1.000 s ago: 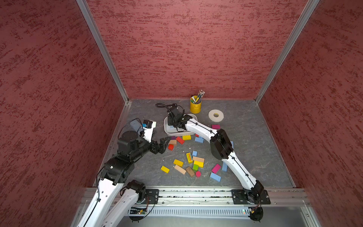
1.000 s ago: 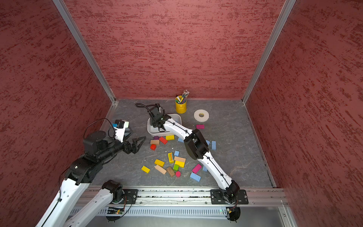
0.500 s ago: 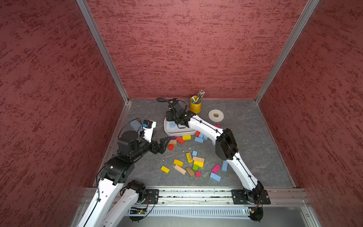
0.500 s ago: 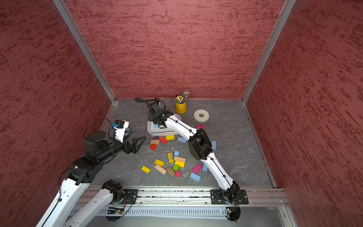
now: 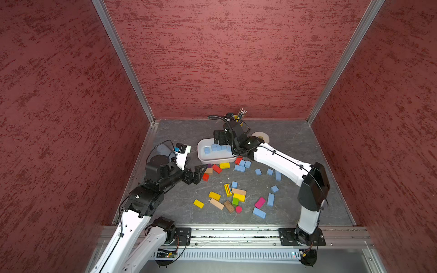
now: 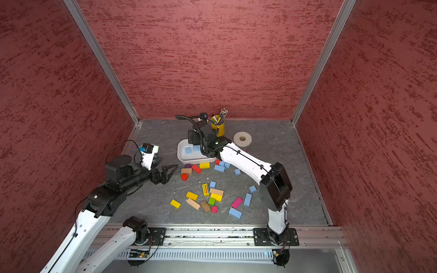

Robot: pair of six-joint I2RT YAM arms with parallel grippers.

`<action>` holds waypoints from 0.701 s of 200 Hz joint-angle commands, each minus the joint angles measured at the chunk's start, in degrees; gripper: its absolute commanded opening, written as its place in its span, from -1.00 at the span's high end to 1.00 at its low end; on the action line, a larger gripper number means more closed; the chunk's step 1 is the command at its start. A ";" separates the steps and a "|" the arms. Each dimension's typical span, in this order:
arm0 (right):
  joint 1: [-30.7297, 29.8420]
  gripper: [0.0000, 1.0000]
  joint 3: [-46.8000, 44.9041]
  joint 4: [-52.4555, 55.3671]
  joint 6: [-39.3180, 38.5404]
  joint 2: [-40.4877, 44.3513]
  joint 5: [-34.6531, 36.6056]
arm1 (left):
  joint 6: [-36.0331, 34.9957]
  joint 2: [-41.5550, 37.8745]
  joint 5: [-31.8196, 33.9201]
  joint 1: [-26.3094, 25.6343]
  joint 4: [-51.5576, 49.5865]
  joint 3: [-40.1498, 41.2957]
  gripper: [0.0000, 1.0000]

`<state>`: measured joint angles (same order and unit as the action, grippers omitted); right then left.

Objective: Pick out the blue building blocks
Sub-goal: Pick up the building block from the center of the board.

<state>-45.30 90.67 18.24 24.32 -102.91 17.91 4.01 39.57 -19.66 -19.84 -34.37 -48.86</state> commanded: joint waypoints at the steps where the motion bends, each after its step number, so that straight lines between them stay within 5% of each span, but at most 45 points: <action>1: 0.30 -0.97 -6.45 -2.76 -1.85 6.05 4.22 | -0.63 1.77 -1.44 -1.51 1.58 -0.67 -0.99; 31: 1.24 -0.97 -17.02 -2.79 -2.04 13.39 6.29 | 2.06 6.12 1.47 -6.62 2.62 -2.62 -1.00; 93: 5.40 -0.98 -34.49 -1.73 3.25 26.18 6.76 | 3.62 22.80 16.77 -27.94 3.24 -11.45 -0.99; 140: 11.13 -0.97 -42.44 0.51 7.46 32.54 6.48 | 9.22 37.20 22.55 -35.65 4.52 -19.82 -0.99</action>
<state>-37.10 50.83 17.54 27.97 -73.45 23.24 9.41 71.68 -2.07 -53.23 -31.35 -64.51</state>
